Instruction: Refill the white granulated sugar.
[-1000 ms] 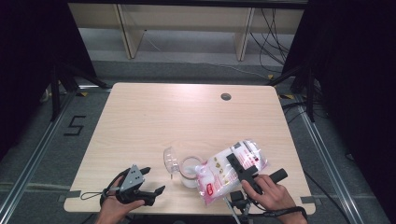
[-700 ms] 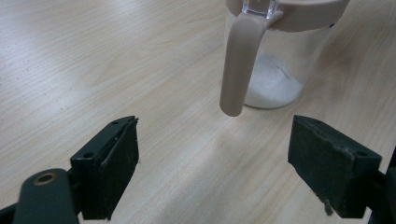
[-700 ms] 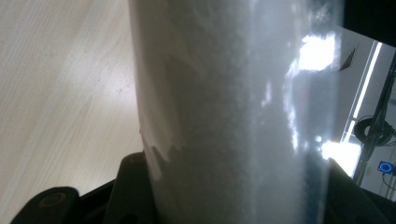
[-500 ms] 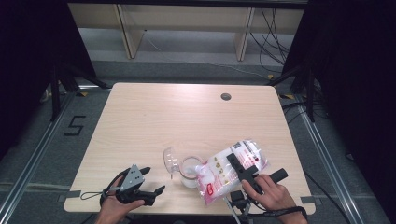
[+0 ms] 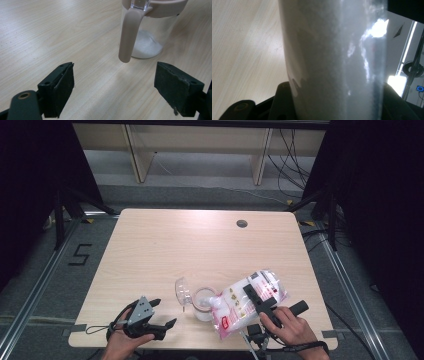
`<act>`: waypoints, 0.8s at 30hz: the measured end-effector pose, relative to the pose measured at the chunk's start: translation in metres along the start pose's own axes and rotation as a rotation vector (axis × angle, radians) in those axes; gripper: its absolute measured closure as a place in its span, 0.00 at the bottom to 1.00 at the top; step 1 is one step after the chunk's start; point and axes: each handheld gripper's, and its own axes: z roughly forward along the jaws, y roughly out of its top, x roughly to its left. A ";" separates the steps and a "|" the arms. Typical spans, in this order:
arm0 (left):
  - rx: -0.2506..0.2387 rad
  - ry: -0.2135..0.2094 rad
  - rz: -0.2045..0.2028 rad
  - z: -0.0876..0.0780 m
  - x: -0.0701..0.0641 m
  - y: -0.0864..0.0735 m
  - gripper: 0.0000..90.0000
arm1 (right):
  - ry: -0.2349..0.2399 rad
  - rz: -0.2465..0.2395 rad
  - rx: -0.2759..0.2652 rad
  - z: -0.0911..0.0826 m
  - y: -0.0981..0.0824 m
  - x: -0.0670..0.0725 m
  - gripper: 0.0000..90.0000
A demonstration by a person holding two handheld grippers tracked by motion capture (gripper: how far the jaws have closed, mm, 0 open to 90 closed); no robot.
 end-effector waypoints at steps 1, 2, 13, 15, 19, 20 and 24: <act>0.000 0.000 0.000 0.000 0.000 0.000 0.18 | -0.002 0.009 -0.002 0.000 -0.001 0.001 0.65; -0.002 0.000 -0.001 0.000 0.000 0.000 0.18 | 0.005 -0.003 -0.016 0.002 -0.001 0.000 0.65; -0.001 -0.001 0.000 0.000 0.000 0.000 0.18 | 0.030 0.035 -0.012 0.004 -0.004 0.007 0.67; 0.000 -0.002 -0.007 0.001 -0.001 0.000 0.18 | 0.026 0.028 -0.017 0.005 -0.004 0.007 0.67; -0.003 -0.003 -0.003 0.000 0.000 0.000 0.18 | 0.018 0.011 -0.023 0.004 -0.002 0.005 0.67; -0.002 0.000 -0.002 0.000 0.000 0.000 0.18 | 0.022 0.022 -0.013 0.004 -0.002 0.006 0.67; 0.001 0.001 0.003 -0.001 0.000 0.000 0.18 | 0.011 -0.004 -0.020 0.003 0.000 0.004 0.67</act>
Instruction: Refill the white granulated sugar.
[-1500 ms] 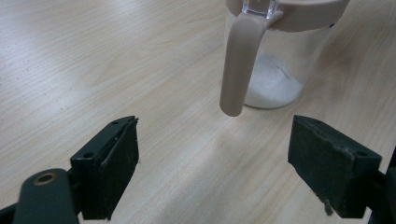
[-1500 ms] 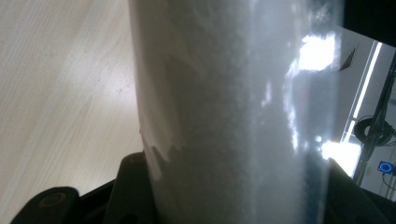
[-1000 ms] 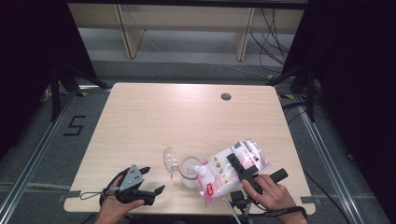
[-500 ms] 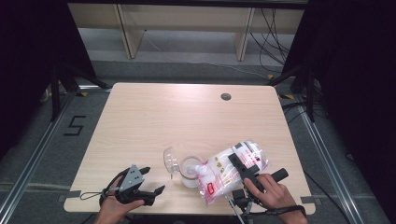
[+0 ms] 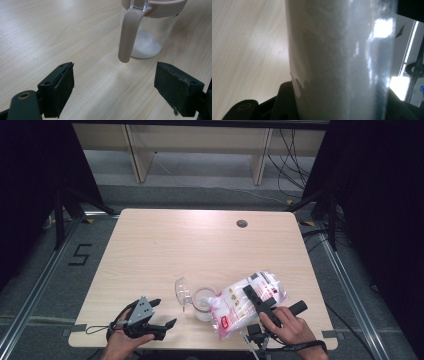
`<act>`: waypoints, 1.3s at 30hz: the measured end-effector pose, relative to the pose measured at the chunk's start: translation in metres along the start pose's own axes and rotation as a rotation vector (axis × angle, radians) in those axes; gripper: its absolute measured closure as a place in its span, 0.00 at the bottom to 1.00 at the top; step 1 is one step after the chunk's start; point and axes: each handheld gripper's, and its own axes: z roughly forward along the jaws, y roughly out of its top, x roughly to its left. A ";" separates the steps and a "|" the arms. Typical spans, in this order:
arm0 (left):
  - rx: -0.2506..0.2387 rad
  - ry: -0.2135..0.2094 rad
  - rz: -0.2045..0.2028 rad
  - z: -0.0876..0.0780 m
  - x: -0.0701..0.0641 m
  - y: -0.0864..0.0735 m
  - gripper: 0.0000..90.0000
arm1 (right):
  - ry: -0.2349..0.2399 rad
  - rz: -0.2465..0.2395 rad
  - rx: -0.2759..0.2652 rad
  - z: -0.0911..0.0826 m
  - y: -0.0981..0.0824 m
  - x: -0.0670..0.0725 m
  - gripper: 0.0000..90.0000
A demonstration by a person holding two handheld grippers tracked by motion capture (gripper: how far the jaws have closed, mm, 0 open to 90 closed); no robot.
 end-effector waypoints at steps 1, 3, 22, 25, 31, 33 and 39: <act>0.000 0.000 -0.002 0.000 0.000 0.000 0.18 | -0.001 0.011 0.008 -0.001 0.000 0.001 0.67; 0.001 0.000 -0.001 0.000 0.000 0.000 0.18 | -0.003 0.001 0.003 0.000 0.001 0.001 0.67; 0.001 0.000 0.021 0.000 0.001 0.001 0.18 | -0.018 -0.009 0.006 -0.003 0.000 -0.002 0.67; 0.001 0.000 0.023 0.000 0.001 0.001 0.18 | -0.009 -0.019 0.008 -0.003 0.000 -0.004 0.67; -0.001 -0.004 0.010 0.000 0.001 0.001 0.18 | -0.013 0.000 0.016 -0.003 -0.002 -0.002 0.67; -0.003 -0.004 0.020 -0.001 0.001 0.001 0.18 | -0.025 -0.008 0.009 -0.003 -0.001 -0.003 0.67; -0.003 -0.001 0.004 -0.001 0.000 0.001 0.18 | -0.020 0.017 0.016 -0.003 -0.002 -0.001 0.67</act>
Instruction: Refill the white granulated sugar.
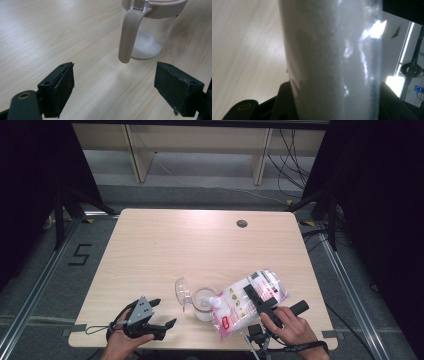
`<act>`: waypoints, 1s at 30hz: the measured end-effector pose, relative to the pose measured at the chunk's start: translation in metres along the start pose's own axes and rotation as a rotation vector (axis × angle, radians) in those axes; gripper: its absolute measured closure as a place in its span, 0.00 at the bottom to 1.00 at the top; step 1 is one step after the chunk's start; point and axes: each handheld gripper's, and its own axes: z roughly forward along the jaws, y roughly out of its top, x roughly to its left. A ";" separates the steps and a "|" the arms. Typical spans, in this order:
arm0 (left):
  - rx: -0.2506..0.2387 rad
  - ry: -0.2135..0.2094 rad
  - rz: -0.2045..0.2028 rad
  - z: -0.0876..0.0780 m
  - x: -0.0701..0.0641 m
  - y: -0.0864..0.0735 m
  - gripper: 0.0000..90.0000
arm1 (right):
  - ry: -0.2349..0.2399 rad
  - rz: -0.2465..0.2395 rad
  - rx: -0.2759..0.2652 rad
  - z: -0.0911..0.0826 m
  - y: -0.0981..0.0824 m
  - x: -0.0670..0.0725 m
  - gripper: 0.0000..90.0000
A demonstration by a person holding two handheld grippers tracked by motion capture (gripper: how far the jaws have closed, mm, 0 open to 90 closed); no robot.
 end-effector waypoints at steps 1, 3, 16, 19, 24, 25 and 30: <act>-0.002 0.002 -0.007 0.000 -0.001 0.000 0.18 | -0.005 -0.015 -0.004 0.000 0.000 -0.001 0.67; -0.003 0.003 -0.004 0.000 0.000 0.000 0.18 | -0.004 -0.021 -0.009 0.000 0.000 -0.002 0.67; 0.001 -0.004 0.016 0.000 0.001 0.000 0.18 | -0.001 -0.027 -0.012 0.001 0.000 -0.002 0.67; 0.006 0.004 0.018 0.000 0.001 0.000 0.18 | 0.000 -0.025 -0.012 0.000 0.000 -0.002 0.67; 0.000 -0.003 0.015 0.000 0.001 0.000 0.18 | 0.002 -0.011 -0.006 0.000 -0.001 -0.001 0.68; 0.001 -0.003 0.016 0.000 0.001 0.000 0.18 | -0.004 -0.030 -0.018 0.001 -0.001 -0.003 0.67; 0.004 0.006 0.019 0.000 0.001 0.000 0.18 | 0.005 -0.030 -0.014 0.001 -0.001 -0.003 0.68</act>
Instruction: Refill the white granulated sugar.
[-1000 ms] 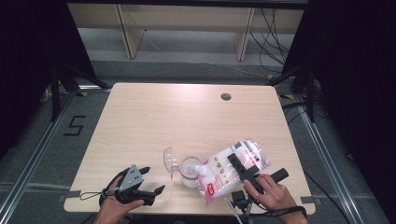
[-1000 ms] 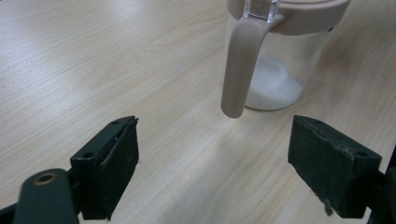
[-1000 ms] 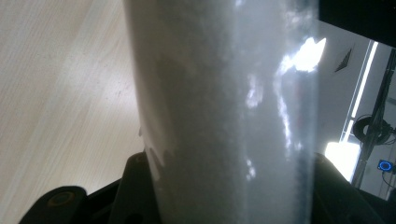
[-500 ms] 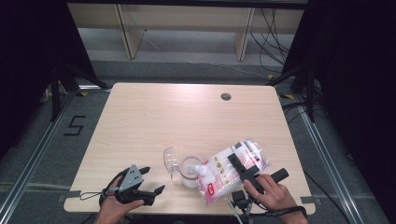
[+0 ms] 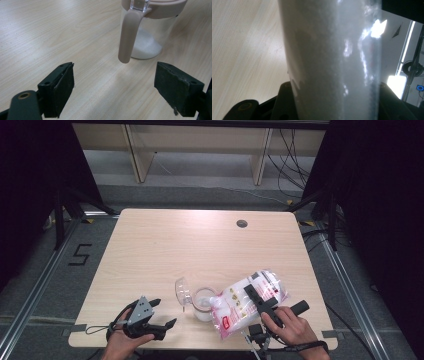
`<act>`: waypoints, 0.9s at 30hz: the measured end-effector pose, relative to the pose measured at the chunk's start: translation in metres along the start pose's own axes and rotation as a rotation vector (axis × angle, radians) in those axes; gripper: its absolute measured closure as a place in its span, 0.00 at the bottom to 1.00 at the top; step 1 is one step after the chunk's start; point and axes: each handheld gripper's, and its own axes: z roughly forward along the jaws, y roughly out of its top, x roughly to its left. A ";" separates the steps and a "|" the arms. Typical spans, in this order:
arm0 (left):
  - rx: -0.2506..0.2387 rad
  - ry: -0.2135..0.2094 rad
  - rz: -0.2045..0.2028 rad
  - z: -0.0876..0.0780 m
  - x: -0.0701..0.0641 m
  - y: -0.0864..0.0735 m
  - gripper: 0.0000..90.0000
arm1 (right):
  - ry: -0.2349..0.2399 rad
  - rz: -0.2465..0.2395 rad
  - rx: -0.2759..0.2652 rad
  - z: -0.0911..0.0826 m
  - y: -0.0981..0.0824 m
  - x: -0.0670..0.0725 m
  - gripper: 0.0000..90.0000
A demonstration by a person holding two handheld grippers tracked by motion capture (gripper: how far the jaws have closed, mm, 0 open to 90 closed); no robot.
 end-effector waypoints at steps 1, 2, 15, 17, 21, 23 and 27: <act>-0.001 -0.004 -0.004 0.000 0.000 0.000 0.18 | 0.012 0.027 0.011 0.000 0.000 0.003 0.68; -0.002 -0.010 -0.002 0.000 0.000 0.000 0.18 | 0.012 0.038 0.018 -0.001 0.000 0.004 0.68; 0.000 -0.001 0.000 0.000 0.000 0.000 0.18 | -0.003 0.016 0.010 0.000 -0.001 0.002 0.68; -0.001 -0.001 -0.002 0.000 0.000 0.000 0.18 | 0.007 0.008 0.012 0.000 0.000 0.001 0.68; 0.004 0.000 0.004 0.000 0.000 0.000 0.18 | -0.005 -0.006 0.002 0.000 0.000 0.000 0.68; 0.000 0.000 0.000 0.000 0.000 0.000 0.18 | -0.002 0.019 0.013 -0.001 0.000 0.002 0.68; -0.001 0.000 0.000 0.000 0.000 0.000 0.18 | -0.006 -0.014 0.001 -0.001 0.000 -0.001 0.68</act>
